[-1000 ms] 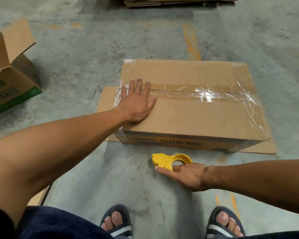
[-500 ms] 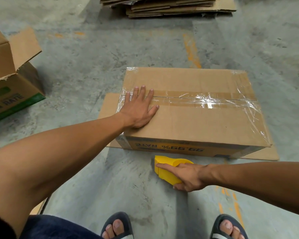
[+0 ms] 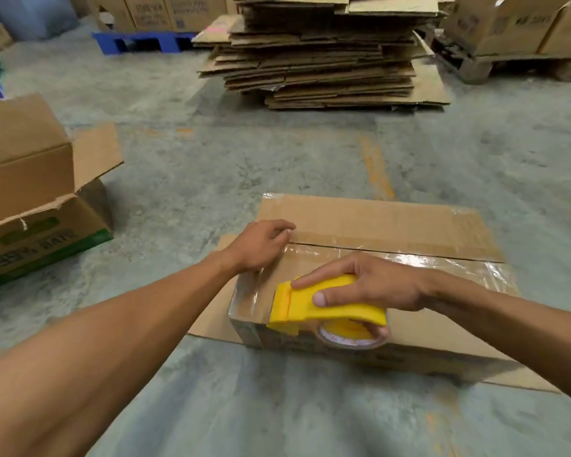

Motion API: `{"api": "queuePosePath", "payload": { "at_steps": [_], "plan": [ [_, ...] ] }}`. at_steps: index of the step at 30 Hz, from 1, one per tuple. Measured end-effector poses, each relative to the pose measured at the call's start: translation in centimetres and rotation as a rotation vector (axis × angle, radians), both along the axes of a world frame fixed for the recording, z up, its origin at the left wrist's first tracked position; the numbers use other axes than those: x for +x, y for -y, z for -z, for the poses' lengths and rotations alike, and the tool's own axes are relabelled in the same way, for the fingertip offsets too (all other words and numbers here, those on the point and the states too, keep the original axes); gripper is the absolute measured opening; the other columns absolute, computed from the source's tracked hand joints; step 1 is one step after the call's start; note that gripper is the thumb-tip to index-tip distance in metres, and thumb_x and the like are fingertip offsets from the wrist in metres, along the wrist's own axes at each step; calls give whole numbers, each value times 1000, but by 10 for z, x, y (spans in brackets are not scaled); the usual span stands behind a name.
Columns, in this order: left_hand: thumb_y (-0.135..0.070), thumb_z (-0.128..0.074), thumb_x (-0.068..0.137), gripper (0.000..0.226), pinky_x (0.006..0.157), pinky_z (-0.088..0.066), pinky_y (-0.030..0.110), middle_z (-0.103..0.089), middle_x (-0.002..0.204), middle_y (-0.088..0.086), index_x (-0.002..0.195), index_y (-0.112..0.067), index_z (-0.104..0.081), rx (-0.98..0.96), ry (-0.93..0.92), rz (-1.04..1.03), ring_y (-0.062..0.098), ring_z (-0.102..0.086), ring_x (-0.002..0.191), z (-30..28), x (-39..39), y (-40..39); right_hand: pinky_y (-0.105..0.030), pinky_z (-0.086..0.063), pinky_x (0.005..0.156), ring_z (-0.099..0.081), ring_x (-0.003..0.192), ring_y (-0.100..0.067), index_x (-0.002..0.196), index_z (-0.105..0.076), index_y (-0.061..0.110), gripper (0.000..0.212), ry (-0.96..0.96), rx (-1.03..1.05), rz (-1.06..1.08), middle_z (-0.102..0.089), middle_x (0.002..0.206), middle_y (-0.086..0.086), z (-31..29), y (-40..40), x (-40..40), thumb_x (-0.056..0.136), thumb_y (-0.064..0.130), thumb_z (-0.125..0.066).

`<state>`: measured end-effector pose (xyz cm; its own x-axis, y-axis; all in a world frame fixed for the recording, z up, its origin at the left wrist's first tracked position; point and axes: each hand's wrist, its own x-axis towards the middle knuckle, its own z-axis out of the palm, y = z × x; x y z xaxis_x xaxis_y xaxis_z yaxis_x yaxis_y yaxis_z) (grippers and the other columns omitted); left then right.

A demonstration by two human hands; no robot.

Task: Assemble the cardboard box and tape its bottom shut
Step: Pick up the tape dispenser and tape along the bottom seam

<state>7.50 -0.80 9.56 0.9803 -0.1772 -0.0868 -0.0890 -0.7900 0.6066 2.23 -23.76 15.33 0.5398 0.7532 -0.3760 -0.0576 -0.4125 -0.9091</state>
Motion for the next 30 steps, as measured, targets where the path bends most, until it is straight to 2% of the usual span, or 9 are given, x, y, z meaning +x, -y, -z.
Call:
{"api": "queuePosePath", "payload": {
  "at_steps": [4, 6, 8, 12, 15, 18, 22, 26, 30],
  "plan": [
    [-27, -46, 100, 29, 91, -50, 29, -70, 117, 2, 114, -16, -70, -225, -20, -129, 20, -63, 107, -22, 10, 3, -22, -46, 33, -48, 30, -17, 128, -66, 31, 45, -121, 214, 171, -53, 62, -19, -33, 28, 42, 83, 35, -69],
    [-32, -43, 102, 32, 61, -50, 20, -72, 97, 3, 101, -14, -69, -460, -221, -196, 19, -65, 86, -42, 11, 12, -23, -47, 36, -45, 26, -14, 128, -66, 33, 57, -220, 321, 227, -47, 53, -14, -44, 46, 55, 74, 45, -78],
    [-43, -41, 102, 42, 50, -41, 21, -72, 85, 6, 100, -11, -67, -721, -503, -237, 20, -66, 73, -64, 8, 24, -23, -47, 36, -42, 23, -12, 123, -69, 34, 66, -290, 413, 286, -41, 45, -9, -52, 61, 60, 61, 48, -88],
    [-51, -48, 96, 49, 45, -40, 20, -69, 81, 9, 102, -7, -69, -958, -824, -126, 20, -65, 65, -99, -2, 48, -21, -46, 35, -41, 21, -9, 121, -71, 35, 67, -336, 520, 363, -41, 40, -2, -56, 80, 63, 58, 46, -91],
    [-49, -52, 94, 45, 44, -40, 18, -69, 81, 8, 99, -7, -69, -1017, -889, -94, 19, -65, 65, -112, -7, 65, -21, -45, 34, -41, 20, -9, 120, -72, 33, 66, -345, 543, 399, -42, 39, -2, -57, 88, 63, 58, 44, -92],
    [-46, -54, 94, 42, 46, -42, 20, -70, 81, 7, 95, -7, -70, -1051, -897, -103, 19, -65, 68, -118, -11, 75, -20, -43, 34, -42, 20, -7, 95, -81, 28, 45, -291, 510, 382, -45, 37, 0, -59, 94, 62, 57, 49, -91],
    [-40, -59, 92, 36, 49, -45, 22, -72, 84, 7, 90, -7, -73, -1136, -936, -127, 19, -68, 70, -119, -14, 79, -20, -44, 35, -41, 21, -8, 123, -70, 32, 67, -311, 532, 416, -43, 39, -2, -55, 100, 65, 61, 44, -91],
    [-34, -69, 77, 26, 55, -45, 23, -74, 87, 6, 77, -9, -77, -1195, -918, -142, 17, -70, 72, -121, -18, 83, -21, -45, 36, -42, 22, -9, 129, -66, 33, 70, -288, 521, 418, -44, 40, -3, -53, 103, 68, 64, 44, -89],
    [-30, -67, 86, 23, 57, -43, 24, -74, 87, 3, 77, -11, -77, -1190, -910, -164, 15, -70, 73, -122, -21, 86, -20, -44, 36, -42, 23, -9, 131, -65, 32, 72, -275, 500, 429, -44, 40, -3, -53, 107, 70, 64, 45, -89]
  ]
}}
